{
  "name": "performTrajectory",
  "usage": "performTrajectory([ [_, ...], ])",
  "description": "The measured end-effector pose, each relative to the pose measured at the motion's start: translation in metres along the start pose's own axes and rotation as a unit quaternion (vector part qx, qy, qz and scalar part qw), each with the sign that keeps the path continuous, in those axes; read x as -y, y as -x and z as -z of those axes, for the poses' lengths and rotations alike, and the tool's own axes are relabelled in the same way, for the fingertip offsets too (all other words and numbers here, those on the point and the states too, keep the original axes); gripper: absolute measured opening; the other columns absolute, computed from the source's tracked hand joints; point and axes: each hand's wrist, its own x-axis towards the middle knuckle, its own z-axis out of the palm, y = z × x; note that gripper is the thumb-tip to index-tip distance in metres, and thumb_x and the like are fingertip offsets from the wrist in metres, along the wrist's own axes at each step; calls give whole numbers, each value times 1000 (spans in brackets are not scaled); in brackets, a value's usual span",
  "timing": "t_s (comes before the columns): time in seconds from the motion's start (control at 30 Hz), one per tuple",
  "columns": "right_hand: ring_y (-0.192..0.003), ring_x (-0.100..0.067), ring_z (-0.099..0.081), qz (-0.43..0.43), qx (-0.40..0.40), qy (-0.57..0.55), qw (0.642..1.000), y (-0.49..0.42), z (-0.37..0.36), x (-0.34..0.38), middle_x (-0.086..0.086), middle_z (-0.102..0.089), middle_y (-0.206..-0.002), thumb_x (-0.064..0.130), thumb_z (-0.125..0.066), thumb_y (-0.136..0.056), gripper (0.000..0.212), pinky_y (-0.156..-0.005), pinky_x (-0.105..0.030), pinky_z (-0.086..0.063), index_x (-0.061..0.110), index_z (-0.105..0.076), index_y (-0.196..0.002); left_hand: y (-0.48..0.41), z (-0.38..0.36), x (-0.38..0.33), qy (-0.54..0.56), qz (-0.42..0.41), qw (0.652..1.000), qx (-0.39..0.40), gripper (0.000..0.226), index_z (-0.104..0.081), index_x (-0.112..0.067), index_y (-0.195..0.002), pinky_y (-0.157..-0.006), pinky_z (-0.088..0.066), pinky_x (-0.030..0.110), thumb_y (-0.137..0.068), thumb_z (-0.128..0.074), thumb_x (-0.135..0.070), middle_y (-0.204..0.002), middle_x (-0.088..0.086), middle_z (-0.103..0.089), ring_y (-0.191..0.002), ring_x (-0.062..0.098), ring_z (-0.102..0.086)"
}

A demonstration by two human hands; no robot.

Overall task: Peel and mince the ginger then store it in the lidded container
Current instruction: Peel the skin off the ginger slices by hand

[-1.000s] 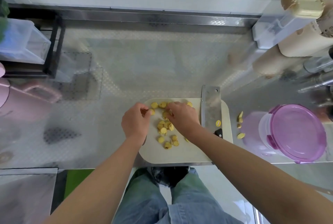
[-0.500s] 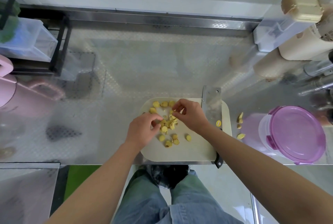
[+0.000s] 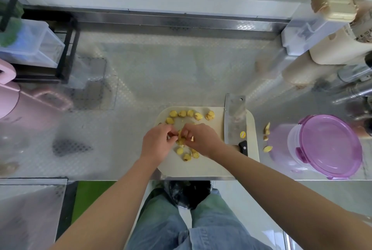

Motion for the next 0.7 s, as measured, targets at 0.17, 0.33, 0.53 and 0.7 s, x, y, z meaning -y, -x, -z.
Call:
performTrajectory([
  [0.17, -89, -28, -60, 20, -33, 129, 991, -1, -9, 6, -2, -62, -102, 32, -52, -95, 22, -71, -35, -48, 16, -65, -104, 1, 1, -1, 28, 32, 999, 4, 8, -71, -23, -93, -69, -44, 25, -86, -68, -24, -86, -10, -67, -77, 11, -59],
  [0.33, -77, -22, -57, 53, -77, 82, 992, 5, -10, 1, -1, -60, -94, 27, -59, -91, 16, -63, -33, -44, 13, -64, -92, 1, 4, -1, 62, 53, 997, 14, 6, -71, -23, -89, -69, -44, 24, -83, -69, -23, -81, -11, -65, -75, 10, -58],
  [0.53, -56, 1, -50, 7, -64, -126, 990, -2, 3, -10, 8, -66, -75, 19, -76, -80, 8, -60, -15, -42, 17, -68, -79, -1, 9, 0, 238, 86, 966, 41, 7, -72, -14, -88, -69, -50, 25, -81, -73, -12, -73, -4, -67, -69, 14, -62],
  [0.7, -56, 7, -51, -3, -64, -150, 987, -4, 9, -10, 11, -63, -73, 15, -77, -79, 14, -59, -10, -37, 16, -71, -91, 0, 10, -5, 311, 103, 942, 67, 19, -68, -1, -103, -54, -44, 10, -85, -69, -6, -87, 14, -70, -66, 13, -63],
])
